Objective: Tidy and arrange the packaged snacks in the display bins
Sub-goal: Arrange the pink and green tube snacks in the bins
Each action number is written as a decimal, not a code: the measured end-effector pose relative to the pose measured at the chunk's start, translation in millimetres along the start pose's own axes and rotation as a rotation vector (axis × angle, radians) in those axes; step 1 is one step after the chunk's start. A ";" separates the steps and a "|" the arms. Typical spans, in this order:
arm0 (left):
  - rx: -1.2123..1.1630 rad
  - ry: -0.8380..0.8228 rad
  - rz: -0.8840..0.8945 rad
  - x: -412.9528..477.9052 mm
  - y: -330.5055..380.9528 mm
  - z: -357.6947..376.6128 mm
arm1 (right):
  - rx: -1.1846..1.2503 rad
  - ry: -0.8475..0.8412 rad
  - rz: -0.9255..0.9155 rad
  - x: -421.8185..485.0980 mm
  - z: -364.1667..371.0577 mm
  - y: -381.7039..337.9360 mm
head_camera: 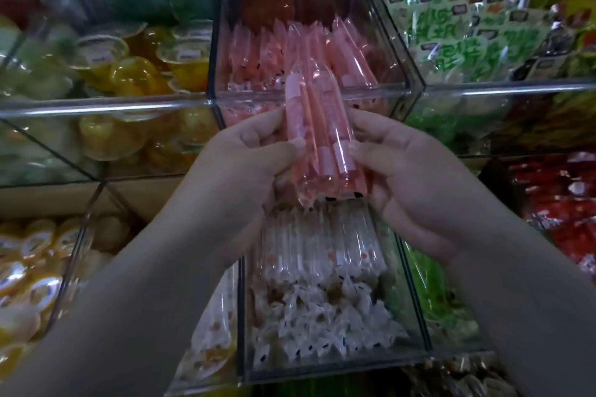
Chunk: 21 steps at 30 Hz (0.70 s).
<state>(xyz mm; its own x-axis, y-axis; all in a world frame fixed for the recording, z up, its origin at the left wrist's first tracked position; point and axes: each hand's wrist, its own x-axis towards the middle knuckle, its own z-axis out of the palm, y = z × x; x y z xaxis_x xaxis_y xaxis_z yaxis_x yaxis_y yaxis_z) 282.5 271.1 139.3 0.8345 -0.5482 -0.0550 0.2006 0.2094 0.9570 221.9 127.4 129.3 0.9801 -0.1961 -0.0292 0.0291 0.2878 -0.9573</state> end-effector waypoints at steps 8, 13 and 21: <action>0.108 0.031 0.040 54.5 24.6 -0.8 | -0.012 0.222 -0.037 53.5 -0.7 -21.1; 0.184 0.018 0.061 103.7 38.7 6.1 | -0.094 0.275 -0.105 93.5 -10.9 -40.5; 0.284 0.097 0.074 155.3 28.7 8.4 | -0.637 0.351 -0.242 137.6 -22.2 -39.1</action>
<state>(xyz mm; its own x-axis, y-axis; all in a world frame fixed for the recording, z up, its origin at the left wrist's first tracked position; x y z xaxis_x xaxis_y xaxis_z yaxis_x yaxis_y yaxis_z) 413.5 185.2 160.5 0.8893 -0.4574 0.0041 -0.0025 0.0040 1.0000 351.2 68.4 156.3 0.8380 -0.5019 0.2141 0.0115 -0.3761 -0.9265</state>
